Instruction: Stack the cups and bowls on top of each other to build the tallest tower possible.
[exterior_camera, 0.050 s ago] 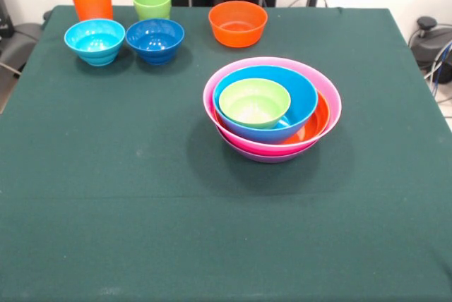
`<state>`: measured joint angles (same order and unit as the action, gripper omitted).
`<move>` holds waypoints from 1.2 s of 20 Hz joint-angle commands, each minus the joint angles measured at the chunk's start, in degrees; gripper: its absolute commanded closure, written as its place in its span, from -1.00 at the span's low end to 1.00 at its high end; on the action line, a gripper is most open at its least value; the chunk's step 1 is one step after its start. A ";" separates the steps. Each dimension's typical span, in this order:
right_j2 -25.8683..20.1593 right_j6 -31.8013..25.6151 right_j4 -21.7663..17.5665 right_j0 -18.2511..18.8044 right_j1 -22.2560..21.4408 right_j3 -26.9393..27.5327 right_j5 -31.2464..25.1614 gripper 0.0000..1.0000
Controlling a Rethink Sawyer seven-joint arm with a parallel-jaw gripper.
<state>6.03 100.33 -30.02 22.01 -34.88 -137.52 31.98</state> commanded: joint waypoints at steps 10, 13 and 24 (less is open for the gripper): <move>-6.65 7.79 6.36 1.36 -9.99 2.53 -21.15 -1.00; -6.75 7.67 7.17 1.41 -13.78 1.41 -24.64 -1.00; -3.93 10.40 4.49 2.18 -17.47 -1.80 -21.30 -1.00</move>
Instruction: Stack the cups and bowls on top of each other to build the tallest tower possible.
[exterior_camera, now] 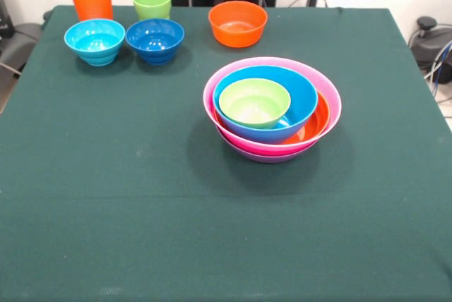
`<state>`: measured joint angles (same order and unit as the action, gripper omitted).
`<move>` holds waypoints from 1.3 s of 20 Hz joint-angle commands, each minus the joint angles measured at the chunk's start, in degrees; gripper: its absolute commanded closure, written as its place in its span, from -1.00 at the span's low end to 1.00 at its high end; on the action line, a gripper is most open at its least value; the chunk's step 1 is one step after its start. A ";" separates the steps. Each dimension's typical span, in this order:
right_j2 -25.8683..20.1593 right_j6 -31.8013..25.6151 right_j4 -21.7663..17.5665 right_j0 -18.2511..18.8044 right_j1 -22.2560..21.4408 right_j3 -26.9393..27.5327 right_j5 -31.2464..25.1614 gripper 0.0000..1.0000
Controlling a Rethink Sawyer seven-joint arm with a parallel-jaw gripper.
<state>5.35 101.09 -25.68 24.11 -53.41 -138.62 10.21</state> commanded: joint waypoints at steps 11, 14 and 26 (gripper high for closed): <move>-0.09 9.71 -1.24 -1.70 28.56 10.96 23.79 -1.00; -0.63 9.13 -1.50 -1.01 30.13 11.86 24.97 -1.00; -2.64 8.03 -3.52 0.98 31.79 14.25 25.19 -1.00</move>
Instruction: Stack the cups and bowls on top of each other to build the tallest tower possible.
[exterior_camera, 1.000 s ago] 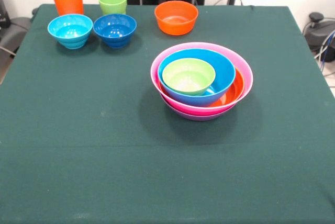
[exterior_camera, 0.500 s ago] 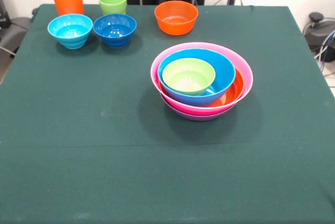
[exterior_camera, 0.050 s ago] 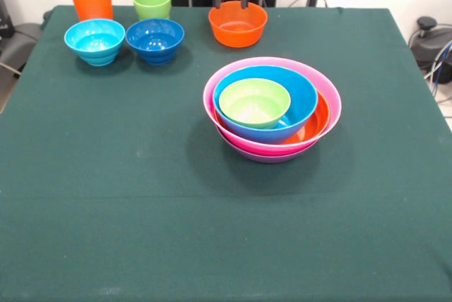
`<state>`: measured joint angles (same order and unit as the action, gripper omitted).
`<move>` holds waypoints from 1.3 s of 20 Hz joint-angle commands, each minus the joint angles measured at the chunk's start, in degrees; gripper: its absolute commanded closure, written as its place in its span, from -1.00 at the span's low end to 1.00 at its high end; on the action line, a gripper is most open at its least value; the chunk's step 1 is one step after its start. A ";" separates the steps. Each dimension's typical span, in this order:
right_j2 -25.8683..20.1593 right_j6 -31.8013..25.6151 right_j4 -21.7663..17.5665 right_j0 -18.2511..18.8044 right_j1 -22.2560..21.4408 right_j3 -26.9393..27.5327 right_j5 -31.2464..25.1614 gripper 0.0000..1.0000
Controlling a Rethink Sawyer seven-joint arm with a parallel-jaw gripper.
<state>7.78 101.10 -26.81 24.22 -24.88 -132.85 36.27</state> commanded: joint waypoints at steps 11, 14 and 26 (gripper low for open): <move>-6.06 7.94 -3.98 2.09 2.14 8.66 -2.88 -1.00; -6.13 7.84 -4.28 2.31 2.06 8.80 -3.07 -1.00; -11.10 6.03 -10.61 9.71 -4.43 7.63 -12.96 -1.00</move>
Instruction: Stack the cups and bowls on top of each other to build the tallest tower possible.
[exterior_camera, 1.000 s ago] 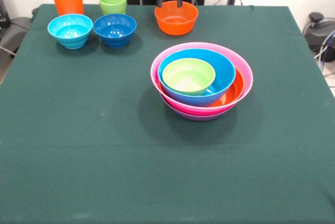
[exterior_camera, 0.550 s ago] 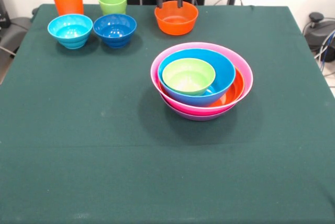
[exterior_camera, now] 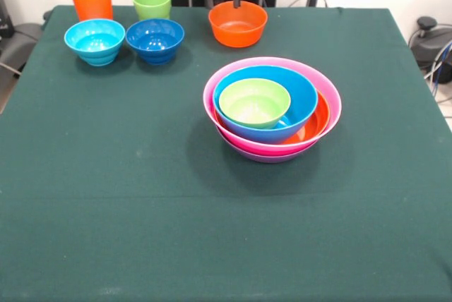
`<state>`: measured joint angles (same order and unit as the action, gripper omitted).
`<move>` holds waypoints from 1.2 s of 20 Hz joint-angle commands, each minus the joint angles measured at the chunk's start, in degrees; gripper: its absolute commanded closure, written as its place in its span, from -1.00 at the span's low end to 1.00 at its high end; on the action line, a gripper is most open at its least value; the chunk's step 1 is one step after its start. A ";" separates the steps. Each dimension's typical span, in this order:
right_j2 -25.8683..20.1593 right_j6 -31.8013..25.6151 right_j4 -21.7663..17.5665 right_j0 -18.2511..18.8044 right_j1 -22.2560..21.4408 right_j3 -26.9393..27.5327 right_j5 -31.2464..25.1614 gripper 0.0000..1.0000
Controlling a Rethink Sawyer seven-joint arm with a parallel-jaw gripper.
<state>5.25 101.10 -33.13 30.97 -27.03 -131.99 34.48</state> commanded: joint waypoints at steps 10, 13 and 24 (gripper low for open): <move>-2.80 4.57 -1.95 -2.27 0.68 9.34 -2.71 -1.00; -2.99 4.81 -2.32 -2.50 3.17 11.47 -1.89 -1.00; -4.40 6.08 -5.33 -0.91 7.38 15.17 -0.51 -1.00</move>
<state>5.82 101.10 -35.85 30.13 -24.20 -126.28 32.39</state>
